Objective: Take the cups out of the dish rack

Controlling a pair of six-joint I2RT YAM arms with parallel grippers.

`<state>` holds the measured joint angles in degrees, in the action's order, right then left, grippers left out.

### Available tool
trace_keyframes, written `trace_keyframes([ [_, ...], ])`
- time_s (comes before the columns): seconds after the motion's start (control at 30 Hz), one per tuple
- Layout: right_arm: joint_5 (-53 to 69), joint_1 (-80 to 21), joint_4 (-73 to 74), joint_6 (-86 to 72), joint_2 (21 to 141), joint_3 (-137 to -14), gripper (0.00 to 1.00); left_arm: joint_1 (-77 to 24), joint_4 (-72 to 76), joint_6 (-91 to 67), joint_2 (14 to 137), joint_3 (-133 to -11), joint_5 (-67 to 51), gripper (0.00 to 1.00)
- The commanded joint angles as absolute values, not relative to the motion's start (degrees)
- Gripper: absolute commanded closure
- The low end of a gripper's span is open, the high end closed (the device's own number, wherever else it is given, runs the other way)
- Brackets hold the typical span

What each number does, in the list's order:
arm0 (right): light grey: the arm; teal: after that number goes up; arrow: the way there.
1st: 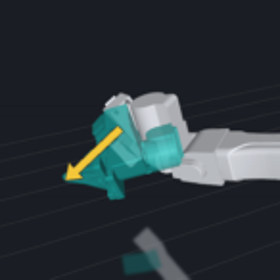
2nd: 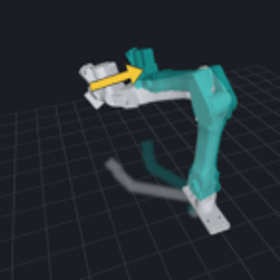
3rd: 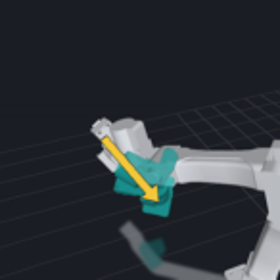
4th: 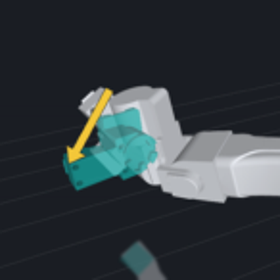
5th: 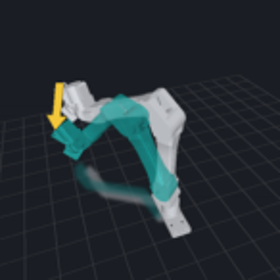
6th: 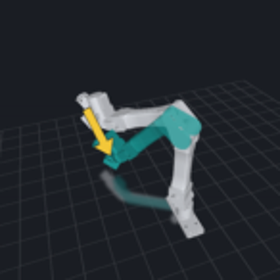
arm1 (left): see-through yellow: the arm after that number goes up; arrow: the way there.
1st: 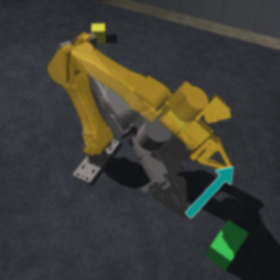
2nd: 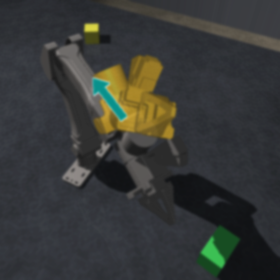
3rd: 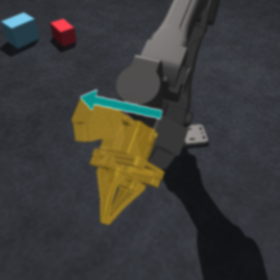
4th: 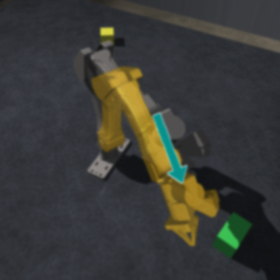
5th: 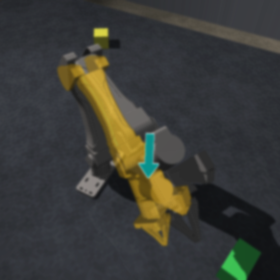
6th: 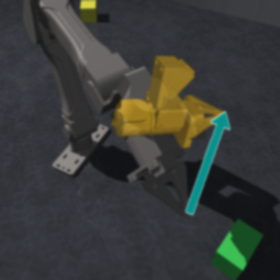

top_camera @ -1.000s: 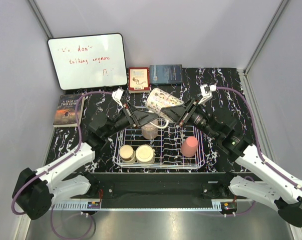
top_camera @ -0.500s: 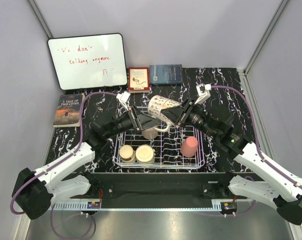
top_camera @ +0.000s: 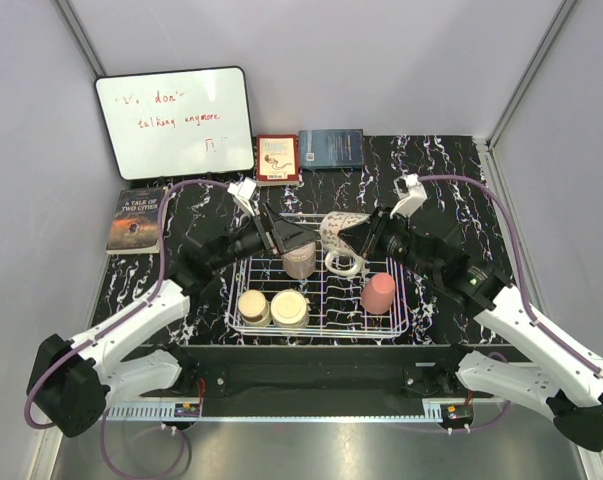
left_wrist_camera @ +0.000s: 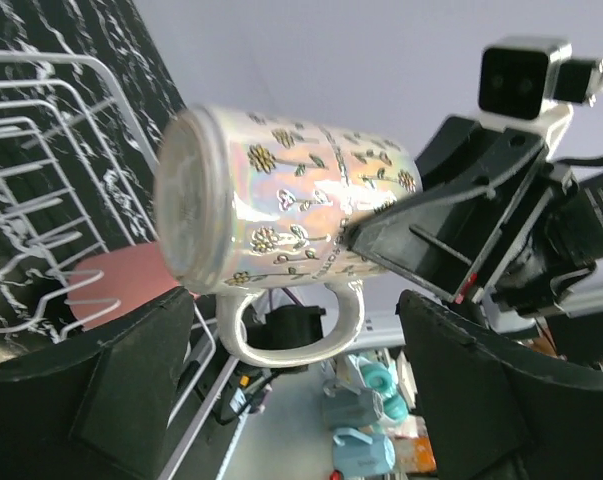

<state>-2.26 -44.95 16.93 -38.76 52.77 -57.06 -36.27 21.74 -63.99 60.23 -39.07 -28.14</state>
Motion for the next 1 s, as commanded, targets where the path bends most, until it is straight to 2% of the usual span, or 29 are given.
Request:
trace_keyframes([
  [0.0,-10.6,-45.0,18.3,-32.9,49.0,-66.1,1.00,-33.7,17.6,-60.6,58.0,-42.5,-24.9,0.12],
  [0.13,-15.2,-45.0,22.8,-29.8,49.2,-69.2,1.00,-31.4,13.8,-59.9,55.7,-41.1,-21.9,0.11],
  [0.27,-26.8,-44.9,29.4,-27.1,51.5,-74.9,1.00,-30.3,9.1,-59.1,54.6,-41.7,-18.4,0.11],
  [0.37,-37.1,-44.9,37.5,-24.4,55.8,-80.7,1.00,-30.3,2.9,-57.2,54.6,-44.1,-15.6,0.12],
  [0.43,-39.9,-42.7,39.9,-22.7,59.8,-83.7,1.00,-30.3,-5.2,-56.0,55.1,-46.5,-12.3,0.13],
  [0.57,-27.9,-24.7,44.8,-22.2,66.5,-92.3,1.00,-30.3,-19.0,-52.6,58.1,-52.5,-6.8,0.15],
  [0.67,-30.9,-23.2,46.6,-22.1,71.9,-96.4,1.00,-30.3,-24.0,-51.6,58.4,-54.5,-5.4,0.16],
  [0.97,-20.0,-6.5,53.4,-34.2,87.7,-105.0,1.00,-30.3,-30.3,-51.2,56.2,-53.3,-3.5,0.16],
])
